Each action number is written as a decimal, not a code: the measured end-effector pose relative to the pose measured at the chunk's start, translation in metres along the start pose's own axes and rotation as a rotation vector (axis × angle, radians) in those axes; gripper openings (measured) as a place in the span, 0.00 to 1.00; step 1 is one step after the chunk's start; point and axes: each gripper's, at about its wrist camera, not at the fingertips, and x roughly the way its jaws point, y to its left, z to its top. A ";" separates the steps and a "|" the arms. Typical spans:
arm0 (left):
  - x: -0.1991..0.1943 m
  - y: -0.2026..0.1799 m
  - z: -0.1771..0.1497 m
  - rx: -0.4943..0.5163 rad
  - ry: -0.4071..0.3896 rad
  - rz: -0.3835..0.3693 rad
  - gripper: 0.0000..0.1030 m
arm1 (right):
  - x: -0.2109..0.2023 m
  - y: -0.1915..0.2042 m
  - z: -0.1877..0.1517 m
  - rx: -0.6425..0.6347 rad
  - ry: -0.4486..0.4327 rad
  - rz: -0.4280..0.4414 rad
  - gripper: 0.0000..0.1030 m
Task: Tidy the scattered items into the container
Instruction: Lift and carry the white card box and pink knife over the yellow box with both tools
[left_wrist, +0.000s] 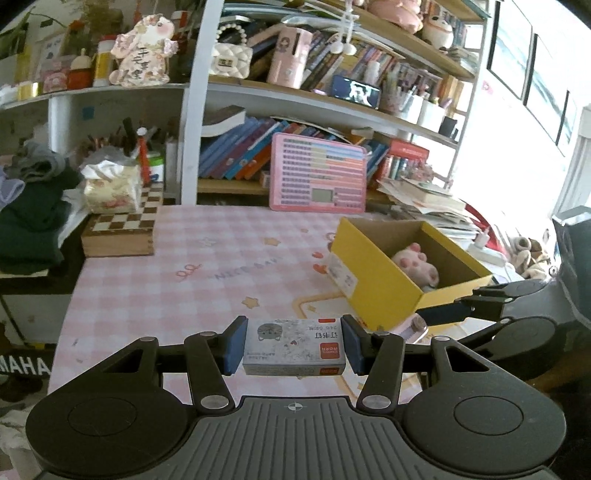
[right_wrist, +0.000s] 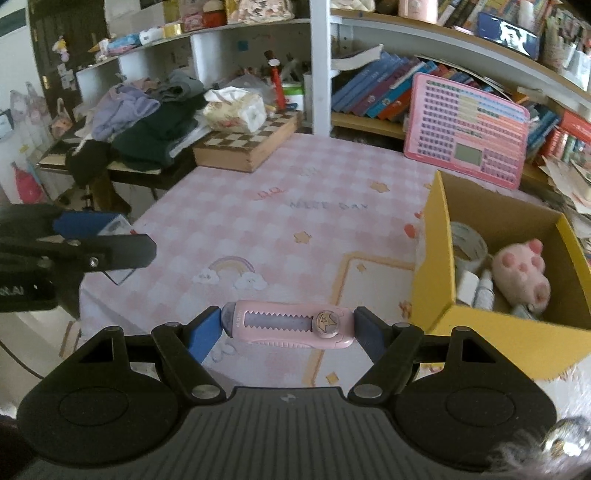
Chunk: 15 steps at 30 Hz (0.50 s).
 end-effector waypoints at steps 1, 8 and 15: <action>0.000 -0.002 -0.001 0.002 0.001 -0.004 0.51 | -0.002 -0.001 -0.003 0.009 0.002 -0.007 0.73; 0.005 -0.014 -0.003 0.020 0.023 -0.054 0.51 | -0.019 -0.009 -0.019 0.069 -0.019 -0.067 0.73; 0.017 -0.030 -0.002 0.053 0.048 -0.118 0.51 | -0.030 -0.027 -0.034 0.142 -0.011 -0.117 0.73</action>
